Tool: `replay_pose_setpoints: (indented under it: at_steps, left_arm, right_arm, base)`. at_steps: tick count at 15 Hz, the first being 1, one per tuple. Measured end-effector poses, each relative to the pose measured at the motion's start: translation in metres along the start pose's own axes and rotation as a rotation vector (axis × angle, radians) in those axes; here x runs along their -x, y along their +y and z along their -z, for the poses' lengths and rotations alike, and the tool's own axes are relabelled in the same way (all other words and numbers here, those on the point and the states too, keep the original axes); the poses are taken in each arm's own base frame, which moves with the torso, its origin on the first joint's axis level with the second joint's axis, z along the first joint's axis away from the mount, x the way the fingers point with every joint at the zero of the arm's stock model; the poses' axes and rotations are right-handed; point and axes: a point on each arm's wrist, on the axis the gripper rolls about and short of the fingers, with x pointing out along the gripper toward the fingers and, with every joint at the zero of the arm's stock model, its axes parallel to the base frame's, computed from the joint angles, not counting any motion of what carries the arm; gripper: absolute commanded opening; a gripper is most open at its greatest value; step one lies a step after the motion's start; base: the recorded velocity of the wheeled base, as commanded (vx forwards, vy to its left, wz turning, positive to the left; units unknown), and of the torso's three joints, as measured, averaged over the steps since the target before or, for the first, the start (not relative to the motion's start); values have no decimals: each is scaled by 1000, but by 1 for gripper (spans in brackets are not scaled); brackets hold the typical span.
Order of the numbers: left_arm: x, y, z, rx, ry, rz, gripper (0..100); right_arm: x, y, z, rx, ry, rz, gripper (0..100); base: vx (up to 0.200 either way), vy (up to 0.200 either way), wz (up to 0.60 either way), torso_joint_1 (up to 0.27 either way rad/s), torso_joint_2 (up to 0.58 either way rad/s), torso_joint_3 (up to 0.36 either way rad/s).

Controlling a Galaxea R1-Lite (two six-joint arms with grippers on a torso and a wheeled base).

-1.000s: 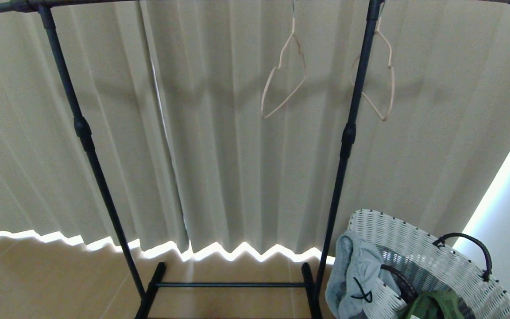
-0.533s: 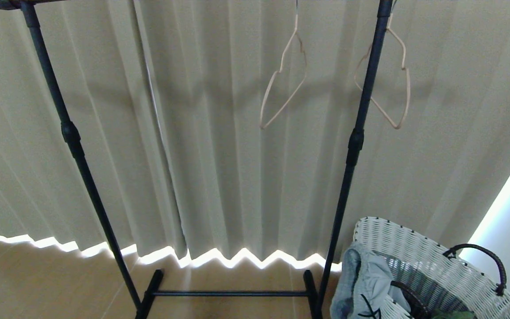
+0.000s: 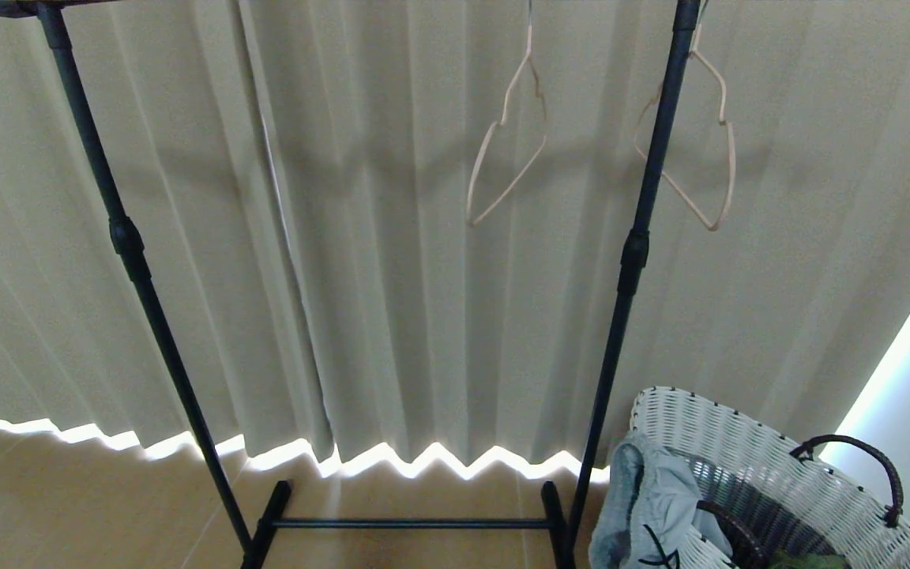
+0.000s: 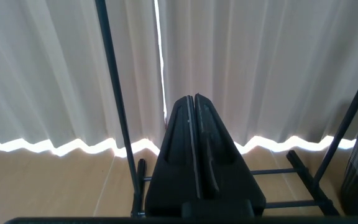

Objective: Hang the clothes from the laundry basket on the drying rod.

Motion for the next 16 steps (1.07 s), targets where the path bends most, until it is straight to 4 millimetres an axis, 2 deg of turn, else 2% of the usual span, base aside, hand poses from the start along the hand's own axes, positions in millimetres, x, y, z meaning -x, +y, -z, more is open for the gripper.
replay_pose_setpoints:
  at_steps: [3,6,12,15,16]
  left_arm:
    - [0,0,0,1,0,-1,0]
    - [0,0,0,1,0,0,0]
    - [0,0,0,2,0,-1,0]
    - [0,0,0,3,0,-1,0]
    - [0,0,0,3,0,-1,0]
  right_arm:
    - [-40,-1,-18,90,166,-56,100]
    - [-73,0,-22,164,310,-91,100]
    - [-117,0,-27,194,393,0,100]
    - [-129,0,-24,203,434,31,100]
    - [-131,0,-23,205,447,34,0]
  base:
    - [0,0,0,0,0,0]
    - [0,0,0,0,0,0]
    - [0,0,0,0,0,0]
    - [0,0,0,0,0,0]
    - [0,0,0,0,0,0]
